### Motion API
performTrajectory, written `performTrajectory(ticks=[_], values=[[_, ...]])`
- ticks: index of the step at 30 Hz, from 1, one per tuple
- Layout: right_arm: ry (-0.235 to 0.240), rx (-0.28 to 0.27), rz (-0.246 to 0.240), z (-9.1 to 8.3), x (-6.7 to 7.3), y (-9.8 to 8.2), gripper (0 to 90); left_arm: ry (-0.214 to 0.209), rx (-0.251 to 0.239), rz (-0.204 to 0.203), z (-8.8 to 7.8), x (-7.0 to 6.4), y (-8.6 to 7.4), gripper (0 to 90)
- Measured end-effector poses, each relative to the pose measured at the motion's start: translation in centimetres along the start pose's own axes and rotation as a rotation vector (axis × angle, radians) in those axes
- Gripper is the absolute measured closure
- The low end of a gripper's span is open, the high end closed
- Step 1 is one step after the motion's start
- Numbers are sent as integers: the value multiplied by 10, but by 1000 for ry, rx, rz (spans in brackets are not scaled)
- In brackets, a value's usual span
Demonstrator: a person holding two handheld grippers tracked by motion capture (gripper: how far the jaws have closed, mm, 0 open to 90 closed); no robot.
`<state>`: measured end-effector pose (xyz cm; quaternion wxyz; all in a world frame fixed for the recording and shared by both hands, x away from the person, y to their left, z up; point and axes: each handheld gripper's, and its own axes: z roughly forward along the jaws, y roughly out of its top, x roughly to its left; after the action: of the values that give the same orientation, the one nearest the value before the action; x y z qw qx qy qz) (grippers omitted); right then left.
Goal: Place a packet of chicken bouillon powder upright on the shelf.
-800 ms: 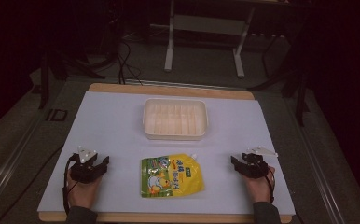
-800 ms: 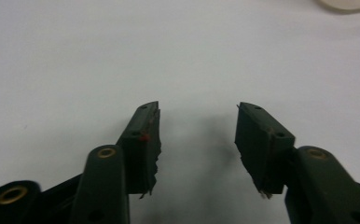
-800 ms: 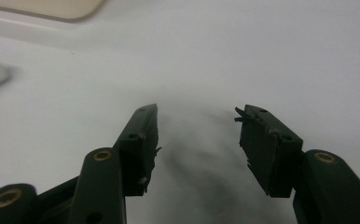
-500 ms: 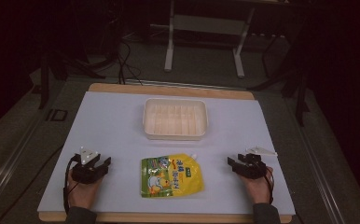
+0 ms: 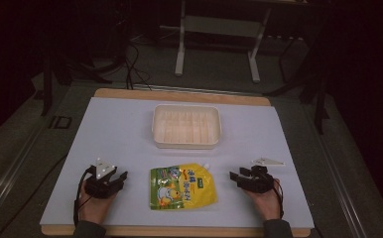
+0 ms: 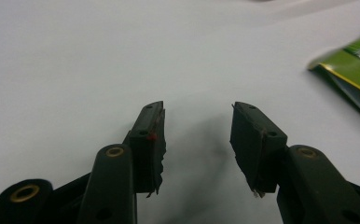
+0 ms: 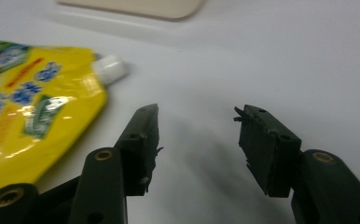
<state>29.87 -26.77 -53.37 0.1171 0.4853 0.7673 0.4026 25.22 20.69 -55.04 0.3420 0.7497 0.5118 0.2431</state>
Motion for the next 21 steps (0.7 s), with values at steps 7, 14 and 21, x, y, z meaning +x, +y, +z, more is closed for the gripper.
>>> performTrajectory(ticks=[7,14,21], values=[[93,31,15,10,20,-1,494,-41,-6,53,0,-18,3,569],[162,54,18,17,36,-3,480,-91,-18,90,-1,-37,5,576],[201,89,12,26,48,-7,466,-128,-37,104,-4,-50,7,622]])
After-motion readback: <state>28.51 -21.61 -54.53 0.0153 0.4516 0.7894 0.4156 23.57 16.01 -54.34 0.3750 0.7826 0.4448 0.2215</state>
